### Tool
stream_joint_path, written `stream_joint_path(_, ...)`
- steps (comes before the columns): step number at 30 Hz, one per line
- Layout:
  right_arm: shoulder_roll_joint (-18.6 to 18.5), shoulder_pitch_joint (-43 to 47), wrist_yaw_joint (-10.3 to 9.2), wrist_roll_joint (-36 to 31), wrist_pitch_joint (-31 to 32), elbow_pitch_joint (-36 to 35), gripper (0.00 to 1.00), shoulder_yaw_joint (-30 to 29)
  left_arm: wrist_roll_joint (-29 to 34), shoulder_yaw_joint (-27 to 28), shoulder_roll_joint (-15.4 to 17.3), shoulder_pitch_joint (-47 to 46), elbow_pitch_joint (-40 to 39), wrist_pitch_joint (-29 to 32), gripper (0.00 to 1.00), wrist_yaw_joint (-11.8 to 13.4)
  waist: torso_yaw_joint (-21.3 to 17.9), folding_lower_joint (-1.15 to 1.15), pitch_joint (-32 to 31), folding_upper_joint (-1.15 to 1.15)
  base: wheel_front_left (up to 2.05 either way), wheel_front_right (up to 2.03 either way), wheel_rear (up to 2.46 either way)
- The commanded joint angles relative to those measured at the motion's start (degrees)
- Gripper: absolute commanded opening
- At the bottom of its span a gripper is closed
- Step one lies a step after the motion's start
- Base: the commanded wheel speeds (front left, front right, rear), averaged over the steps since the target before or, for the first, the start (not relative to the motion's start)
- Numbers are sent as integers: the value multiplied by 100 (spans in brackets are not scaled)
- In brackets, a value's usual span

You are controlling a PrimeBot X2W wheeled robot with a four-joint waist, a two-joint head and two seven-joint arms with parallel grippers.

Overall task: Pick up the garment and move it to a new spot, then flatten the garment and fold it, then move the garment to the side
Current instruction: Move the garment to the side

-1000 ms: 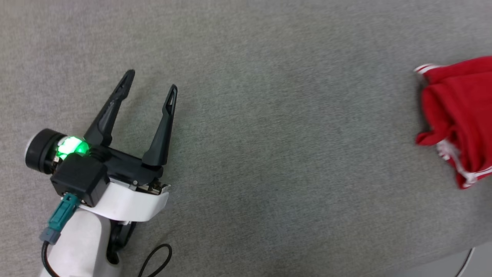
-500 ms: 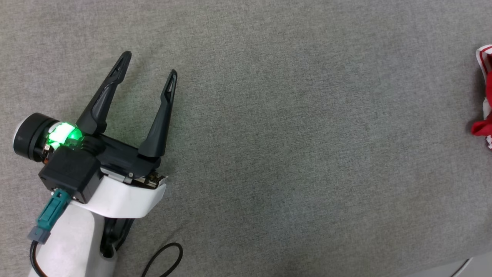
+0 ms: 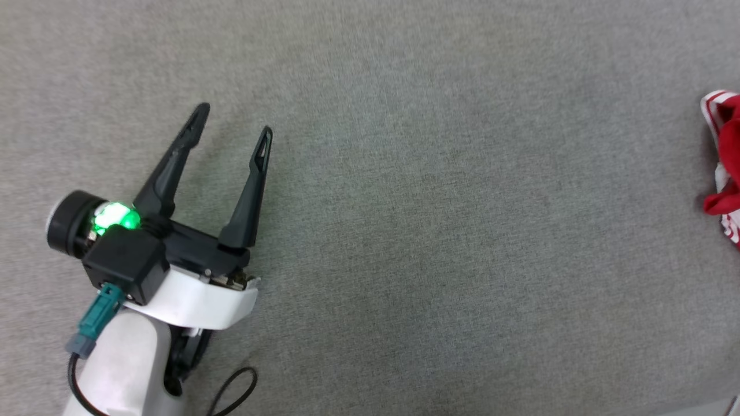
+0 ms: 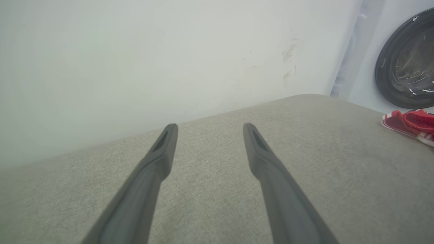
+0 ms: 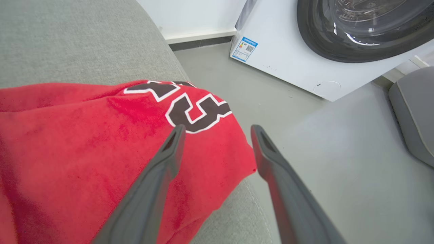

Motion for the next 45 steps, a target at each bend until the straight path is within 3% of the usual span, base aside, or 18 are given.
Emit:
stream_joint_path(1, 31, -22, -5, 13, -79, 5, 100, 35, -29, -3, -24, 99, 31, -23, 100, 31, 89, 0, -295, 0, 0, 0, 0)
stream_joint_path(10, 240, 625, -5, 115, -672, -62, 100, 373, -298, 146, -379, 940, 462, -76, 100, 373, 278, 0, -1460, 0, 0, 0, 0)
stream_joint_path(17, 729, 1301, -5, 356, -1059, -455, 100, 690, -322, 204, -525, 1386, 805, -93, 100, 588, 522, 0, -2062, 0, 0, 0, 0)
stream_joint_path(33, 1922, 3136, -5, 462, -1466, -2733, 100, 1910, -406, 491, -746, 1930, 1350, -99, 100, 771, 909, 0, -2934, 0, 0, 0, 0)
stream_joint_path(45, 2267, 4186, -5, 360, -1025, -4304, 100, 2386, -242, 643, -851, 2269, 1550, -100, 100, 670, 947, 0, -3279, 0, 0, 0, 0)
